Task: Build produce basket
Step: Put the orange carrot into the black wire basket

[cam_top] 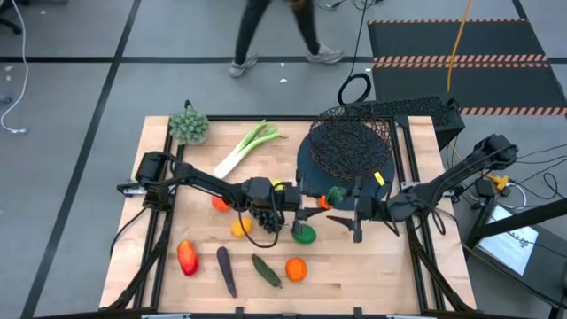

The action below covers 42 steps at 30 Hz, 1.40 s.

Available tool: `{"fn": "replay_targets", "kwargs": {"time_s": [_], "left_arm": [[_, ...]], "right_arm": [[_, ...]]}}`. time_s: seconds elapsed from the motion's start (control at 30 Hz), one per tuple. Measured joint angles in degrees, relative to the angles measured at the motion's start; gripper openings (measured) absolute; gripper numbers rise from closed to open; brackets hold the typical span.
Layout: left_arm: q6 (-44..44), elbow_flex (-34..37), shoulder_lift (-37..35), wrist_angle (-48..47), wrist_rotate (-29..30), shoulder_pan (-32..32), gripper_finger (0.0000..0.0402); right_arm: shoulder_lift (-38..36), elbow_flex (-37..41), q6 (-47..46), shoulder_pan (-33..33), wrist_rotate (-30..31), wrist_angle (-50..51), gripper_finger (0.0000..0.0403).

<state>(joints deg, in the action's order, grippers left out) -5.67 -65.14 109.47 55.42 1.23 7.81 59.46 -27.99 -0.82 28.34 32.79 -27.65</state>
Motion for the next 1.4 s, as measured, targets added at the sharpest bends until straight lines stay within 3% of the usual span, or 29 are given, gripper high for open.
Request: {"fn": "replay_targets", "kwargs": {"time_s": [1.0,1.4], "left_arm": [[1.40,0.02,0.09,1.68,0.76,0.70,0.0152],[1.83,0.02,0.09,0.89,0.85,0.83,0.0159]], "right_arm": [[8.94,0.00,3.67,-2.16,0.01,-17.15,0.0208],[8.95,0.00,4.98,-2.16,0.59,-17.98,0.0102]]}}
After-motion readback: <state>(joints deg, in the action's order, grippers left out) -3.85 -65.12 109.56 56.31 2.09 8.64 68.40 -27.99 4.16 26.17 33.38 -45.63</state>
